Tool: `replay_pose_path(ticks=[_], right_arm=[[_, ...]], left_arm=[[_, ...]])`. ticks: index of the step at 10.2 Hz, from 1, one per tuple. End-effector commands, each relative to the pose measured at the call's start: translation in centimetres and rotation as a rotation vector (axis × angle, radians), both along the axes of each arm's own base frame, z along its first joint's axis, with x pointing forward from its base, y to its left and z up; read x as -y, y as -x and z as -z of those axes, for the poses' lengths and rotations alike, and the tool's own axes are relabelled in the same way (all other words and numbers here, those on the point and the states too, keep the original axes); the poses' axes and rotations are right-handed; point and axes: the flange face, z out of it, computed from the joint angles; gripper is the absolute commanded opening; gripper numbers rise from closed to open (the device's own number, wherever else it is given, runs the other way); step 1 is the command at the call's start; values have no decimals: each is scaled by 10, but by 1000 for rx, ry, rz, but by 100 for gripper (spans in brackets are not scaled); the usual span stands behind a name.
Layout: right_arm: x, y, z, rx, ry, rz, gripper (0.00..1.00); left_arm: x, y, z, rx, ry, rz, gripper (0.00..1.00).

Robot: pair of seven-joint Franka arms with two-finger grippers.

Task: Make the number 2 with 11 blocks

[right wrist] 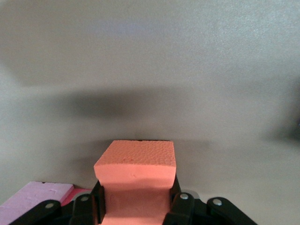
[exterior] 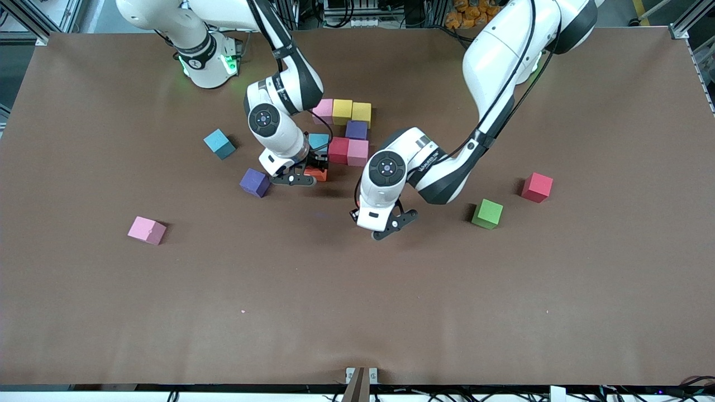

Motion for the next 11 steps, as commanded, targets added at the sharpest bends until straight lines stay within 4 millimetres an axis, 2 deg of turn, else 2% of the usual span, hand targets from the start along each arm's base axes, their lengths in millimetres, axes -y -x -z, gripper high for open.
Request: replay_pose_path(ticks=[1, 6, 7, 9, 11], right_arm=[[5, 13, -4, -12, 5, 10, 28], [2, 16, -4, -12, 4, 5, 28], [3, 15, -4, -13, 5, 6, 34], [4, 15, -1, -14, 9, 6, 65], [5, 14, -1, -15, 10, 9, 86]], left_arm=[[-2, 4, -7, -15, 2, 15, 29], [-1, 5, -7, -17, 3, 14, 29], [0, 6, -7, -16, 2, 15, 29], [0, 6, -7, -16, 2, 16, 29], [0, 6, -7, -17, 3, 14, 29]])
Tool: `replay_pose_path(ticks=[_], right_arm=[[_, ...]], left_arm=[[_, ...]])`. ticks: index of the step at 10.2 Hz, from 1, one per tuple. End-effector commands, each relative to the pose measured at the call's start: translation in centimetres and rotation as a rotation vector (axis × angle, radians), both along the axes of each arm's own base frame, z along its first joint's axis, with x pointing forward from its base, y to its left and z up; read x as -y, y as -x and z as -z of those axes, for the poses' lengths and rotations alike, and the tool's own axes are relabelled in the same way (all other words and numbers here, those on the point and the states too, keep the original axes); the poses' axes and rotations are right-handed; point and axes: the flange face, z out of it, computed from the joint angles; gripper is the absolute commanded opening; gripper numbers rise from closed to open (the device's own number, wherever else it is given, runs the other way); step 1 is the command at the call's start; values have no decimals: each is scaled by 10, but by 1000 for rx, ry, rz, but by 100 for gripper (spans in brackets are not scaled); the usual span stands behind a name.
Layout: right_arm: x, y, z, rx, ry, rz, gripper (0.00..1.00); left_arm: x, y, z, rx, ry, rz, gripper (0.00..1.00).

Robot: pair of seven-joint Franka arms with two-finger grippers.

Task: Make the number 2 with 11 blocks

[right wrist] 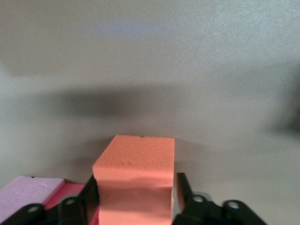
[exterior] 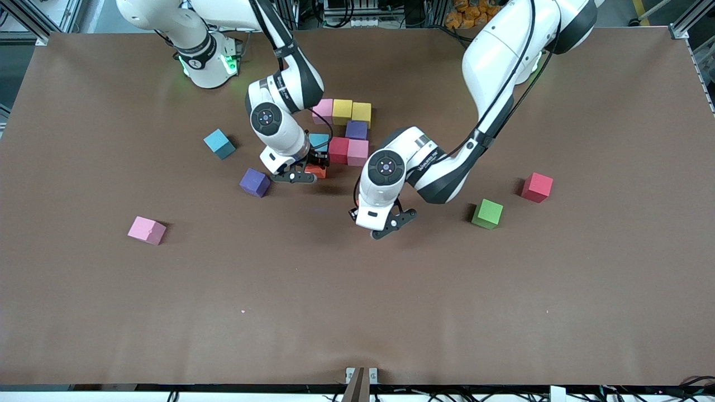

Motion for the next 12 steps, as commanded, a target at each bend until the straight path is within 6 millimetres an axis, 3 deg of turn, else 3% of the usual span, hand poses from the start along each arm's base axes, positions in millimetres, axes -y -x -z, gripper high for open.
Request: replay_pose_path(ticks=[1, 2, 5, 8, 9, 10, 12], right_arm=[[6, 3, -10, -1, -7, 21, 96], [11, 0, -12, -5, -5, 29, 100], [23, -16, -33, 0, -2, 16, 100], [44, -62, -67, 104, 51, -92, 100], [60, -78, -81, 104, 61, -154, 100], [91, -96, -101, 118, 48, -216, 100], [136, -114, -139, 194, 84, -321, 100]], left_arm=[[-2, 4, -7, -15, 1, 11, 29], [-2, 4, -7, -15, 1, 11, 29], [11, 15, -3, -16, -3, 43, 29], [46, 45, 7, 35, -17, 143, 29], [60, 56, 7, 65, -7, 177, 29], [72, 67, 11, 98, -7, 222, 29], [88, 78, 26, 165, -4, 288, 29]])
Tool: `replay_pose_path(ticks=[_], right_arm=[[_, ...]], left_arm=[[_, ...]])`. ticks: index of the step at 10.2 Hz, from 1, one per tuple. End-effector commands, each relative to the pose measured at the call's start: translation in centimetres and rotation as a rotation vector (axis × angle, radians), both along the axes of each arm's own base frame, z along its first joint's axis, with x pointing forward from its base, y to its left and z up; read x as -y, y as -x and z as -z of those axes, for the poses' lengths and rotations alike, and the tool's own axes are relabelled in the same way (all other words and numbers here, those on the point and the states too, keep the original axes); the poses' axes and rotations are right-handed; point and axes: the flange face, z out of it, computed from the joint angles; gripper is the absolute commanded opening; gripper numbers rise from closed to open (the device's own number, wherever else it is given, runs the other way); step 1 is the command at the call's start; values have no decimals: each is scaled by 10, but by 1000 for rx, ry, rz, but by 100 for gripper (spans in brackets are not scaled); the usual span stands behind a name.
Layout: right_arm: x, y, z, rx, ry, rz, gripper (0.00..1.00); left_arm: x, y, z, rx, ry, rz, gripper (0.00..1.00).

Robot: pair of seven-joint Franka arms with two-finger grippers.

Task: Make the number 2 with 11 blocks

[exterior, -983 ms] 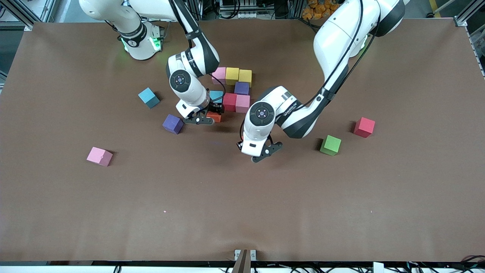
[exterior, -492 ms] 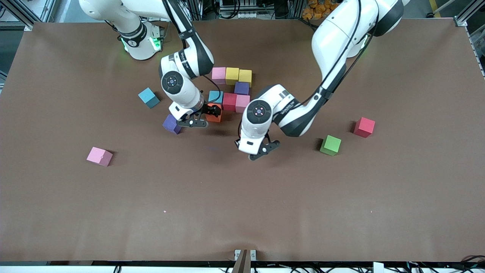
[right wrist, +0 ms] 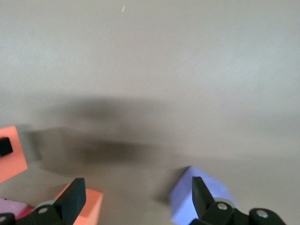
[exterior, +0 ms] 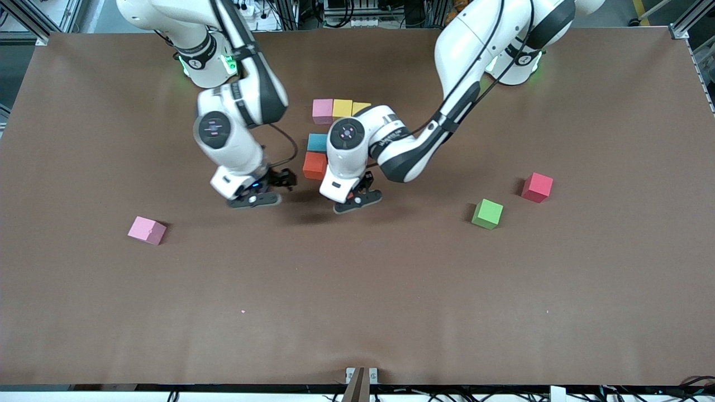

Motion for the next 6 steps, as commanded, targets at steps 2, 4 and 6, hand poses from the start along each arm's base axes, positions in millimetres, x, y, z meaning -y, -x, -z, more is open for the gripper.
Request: replay_pose_path(ticks=[2, 4, 6], right_arm=[[53, -9, -53, 35, 105, -117, 100], [80, -29, -92, -12, 141, -186, 100], [100, -42, -127, -8, 139, -179, 100]], left_arm=[[16, -1, 10, 114, 53, 82, 29], [22, 0, 10, 145, 46, 94, 29], [40, 2, 13, 166, 88, 103, 29]])
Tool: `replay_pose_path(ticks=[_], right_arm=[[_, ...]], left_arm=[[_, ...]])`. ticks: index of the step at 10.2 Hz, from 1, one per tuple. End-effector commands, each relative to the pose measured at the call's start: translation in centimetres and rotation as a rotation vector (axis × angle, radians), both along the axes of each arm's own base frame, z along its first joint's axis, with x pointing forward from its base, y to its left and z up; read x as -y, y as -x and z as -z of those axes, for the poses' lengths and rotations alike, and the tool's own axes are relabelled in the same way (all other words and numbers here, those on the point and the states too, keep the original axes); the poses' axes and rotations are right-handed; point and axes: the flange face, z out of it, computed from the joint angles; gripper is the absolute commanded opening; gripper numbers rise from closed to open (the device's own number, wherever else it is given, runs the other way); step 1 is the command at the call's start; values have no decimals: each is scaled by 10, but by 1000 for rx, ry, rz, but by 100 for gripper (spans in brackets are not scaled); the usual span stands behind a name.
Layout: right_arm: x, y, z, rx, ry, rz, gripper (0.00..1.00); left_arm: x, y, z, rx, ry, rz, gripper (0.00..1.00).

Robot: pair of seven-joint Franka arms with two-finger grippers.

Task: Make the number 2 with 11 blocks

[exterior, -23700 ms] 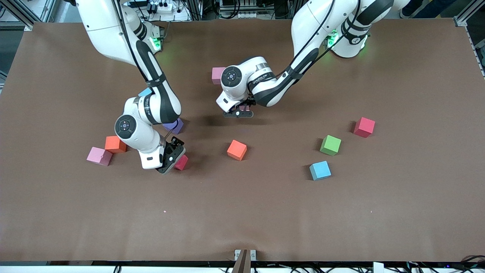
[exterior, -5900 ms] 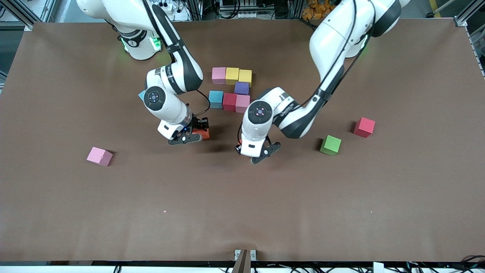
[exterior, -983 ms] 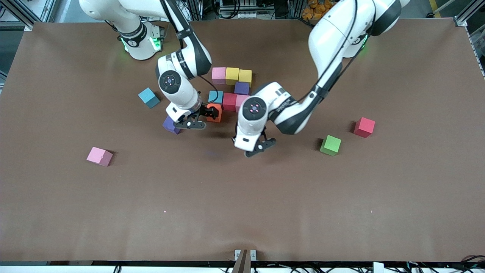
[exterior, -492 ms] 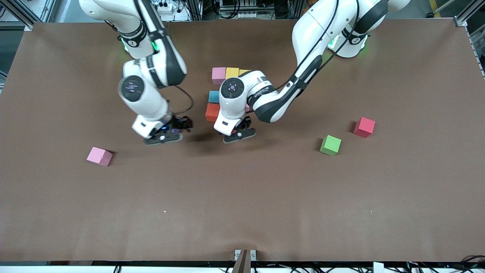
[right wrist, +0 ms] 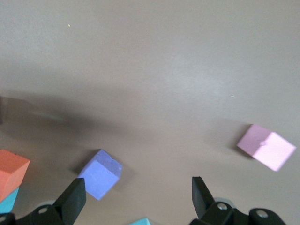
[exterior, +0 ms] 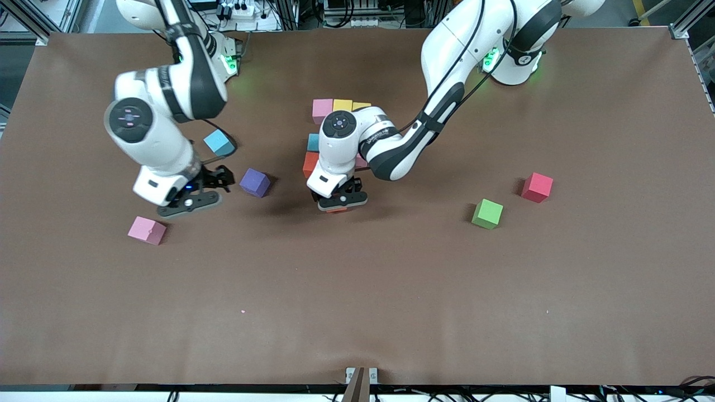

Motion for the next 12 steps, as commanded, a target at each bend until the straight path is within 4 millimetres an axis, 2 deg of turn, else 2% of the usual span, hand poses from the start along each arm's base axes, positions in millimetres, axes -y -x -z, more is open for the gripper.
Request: replay_pose_path(ticks=[1, 3, 4, 5, 6, 7, 10, 12], right_arm=[[14, -12, -35, 29, 6, -17, 100], [18, -19, -46, 52, -3, -8, 100], [33, -25, -51, 59, -10, 17, 100], [56, -32, -46, 53, -23, 52, 100], [64, -35, -41, 35, -54, 54, 100], [60, -33, -31, 6, -66, 40, 100], [101, -32, -5, -15, -104, 67, 100], [136, -32, 26, 30, -47, 3, 100]], left_arm=[[24, 3, 2, 46, 26, 34, 29], [34, 15, 2, 62, 17, 57, 29], [39, 19, 2, 73, 22, 67, 29], [41, 20, 7, 74, 27, 72, 29], [45, 25, 8, 74, 27, 81, 29], [44, 25, 8, 77, 28, 88, 29], [42, 21, 6, 79, 29, 94, 29], [41, 20, 7, 76, 27, 120, 29]])
